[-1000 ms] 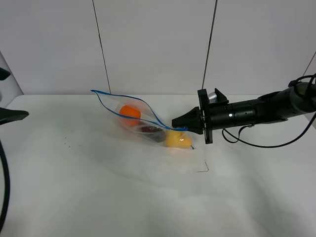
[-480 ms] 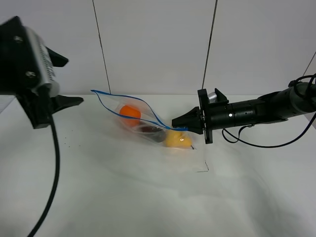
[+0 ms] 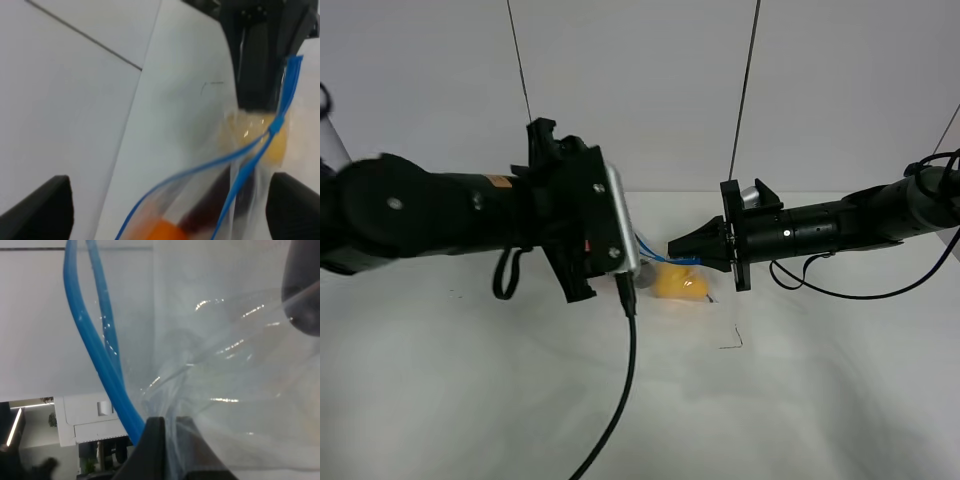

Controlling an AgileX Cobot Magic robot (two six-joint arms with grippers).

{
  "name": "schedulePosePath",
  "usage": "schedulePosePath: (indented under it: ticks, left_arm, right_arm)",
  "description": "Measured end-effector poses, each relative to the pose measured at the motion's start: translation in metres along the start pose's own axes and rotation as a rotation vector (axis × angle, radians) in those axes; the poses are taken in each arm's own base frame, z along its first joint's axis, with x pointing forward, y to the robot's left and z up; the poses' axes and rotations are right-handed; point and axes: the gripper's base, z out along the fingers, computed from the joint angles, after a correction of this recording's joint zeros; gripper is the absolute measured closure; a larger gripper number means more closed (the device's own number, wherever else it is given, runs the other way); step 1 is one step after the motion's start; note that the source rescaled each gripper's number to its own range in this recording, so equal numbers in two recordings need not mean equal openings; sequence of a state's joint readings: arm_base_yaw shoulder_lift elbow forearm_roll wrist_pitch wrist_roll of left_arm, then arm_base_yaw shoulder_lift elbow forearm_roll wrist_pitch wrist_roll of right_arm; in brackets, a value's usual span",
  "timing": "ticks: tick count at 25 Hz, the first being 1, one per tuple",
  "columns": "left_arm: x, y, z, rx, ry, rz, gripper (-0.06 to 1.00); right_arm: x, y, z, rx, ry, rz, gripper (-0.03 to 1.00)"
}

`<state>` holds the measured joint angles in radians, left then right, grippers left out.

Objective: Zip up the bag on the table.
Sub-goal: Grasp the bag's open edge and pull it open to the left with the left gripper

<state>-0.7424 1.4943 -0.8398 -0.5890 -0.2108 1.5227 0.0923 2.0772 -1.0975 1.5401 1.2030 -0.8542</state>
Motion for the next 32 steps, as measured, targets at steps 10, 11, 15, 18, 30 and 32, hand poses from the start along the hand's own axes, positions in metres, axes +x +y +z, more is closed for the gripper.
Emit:
schedulePosePath:
  ticks: [10,11,15,18,30,32]
  left_arm:
    - [-0.007,-0.049,0.045,0.047,0.010,0.122,-0.06]
    - [-0.007,-0.052,0.048,0.044,0.009,0.137,-0.06]
    - [-0.005,-0.060,0.061,-0.002,-0.001,0.183,-0.02]
    - [-0.004,-0.062,0.065,-0.011,-0.016,0.154,0.09]
    - [-0.001,-0.069,0.073,-0.017,-0.025,0.146,0.58]
    - [-0.001,-0.068,0.073,-0.020,-0.026,0.146,0.61]
  right_arm:
    - [0.000,0.000,0.000,0.000,0.000,0.002,0.97]
    - [0.000,0.000,0.000,0.000,0.000,0.002,0.97]
    - [0.000,0.000,0.000,0.000,0.000,0.003,0.97]
    - [0.000,0.000,0.000,0.000,0.000,0.003,0.97]
    - [0.000,0.000,0.000,0.003,0.002,0.002,0.97]
    - [0.000,0.000,0.000,0.003,0.002,0.002,0.97]
